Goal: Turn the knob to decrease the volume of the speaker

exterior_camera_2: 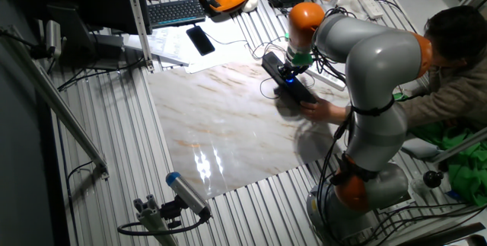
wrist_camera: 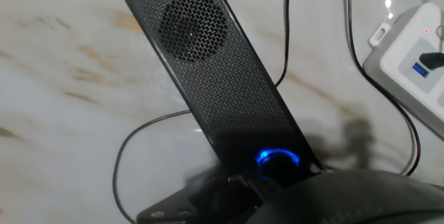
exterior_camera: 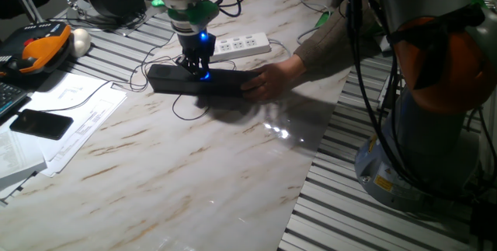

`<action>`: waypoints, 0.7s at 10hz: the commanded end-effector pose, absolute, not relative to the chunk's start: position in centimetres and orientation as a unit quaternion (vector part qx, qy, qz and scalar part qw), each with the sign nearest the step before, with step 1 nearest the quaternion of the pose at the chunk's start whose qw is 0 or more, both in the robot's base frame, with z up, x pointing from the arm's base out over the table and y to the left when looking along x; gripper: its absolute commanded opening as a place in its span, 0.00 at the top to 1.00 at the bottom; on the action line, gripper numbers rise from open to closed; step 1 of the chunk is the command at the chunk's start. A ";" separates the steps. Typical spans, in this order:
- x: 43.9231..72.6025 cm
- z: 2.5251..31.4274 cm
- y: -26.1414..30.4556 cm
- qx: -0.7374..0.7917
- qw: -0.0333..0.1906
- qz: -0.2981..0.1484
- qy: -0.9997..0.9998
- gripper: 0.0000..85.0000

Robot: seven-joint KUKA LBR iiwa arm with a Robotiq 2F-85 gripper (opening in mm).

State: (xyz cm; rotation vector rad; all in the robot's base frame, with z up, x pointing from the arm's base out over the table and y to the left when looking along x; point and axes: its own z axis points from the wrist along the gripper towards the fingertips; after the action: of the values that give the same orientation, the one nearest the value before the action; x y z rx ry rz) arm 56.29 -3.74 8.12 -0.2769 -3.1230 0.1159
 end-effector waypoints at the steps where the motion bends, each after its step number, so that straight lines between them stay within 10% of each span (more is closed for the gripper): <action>1: 56.4 8.4 -3.7 -0.093 0.004 0.037 -0.995 0.60; 2: 56.4 8.9 -3.7 -0.098 0.009 0.035 -0.995 0.40; 5: 56.2 12.0 -2.2 -0.095 0.013 0.026 -0.995 0.40; 7: 55.7 14.3 -0.7 -0.080 0.020 0.012 -0.997 0.80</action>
State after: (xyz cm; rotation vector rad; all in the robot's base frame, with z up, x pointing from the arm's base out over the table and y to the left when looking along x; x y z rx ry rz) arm 55.61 -0.53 13.78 -0.2486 -3.0870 0.0285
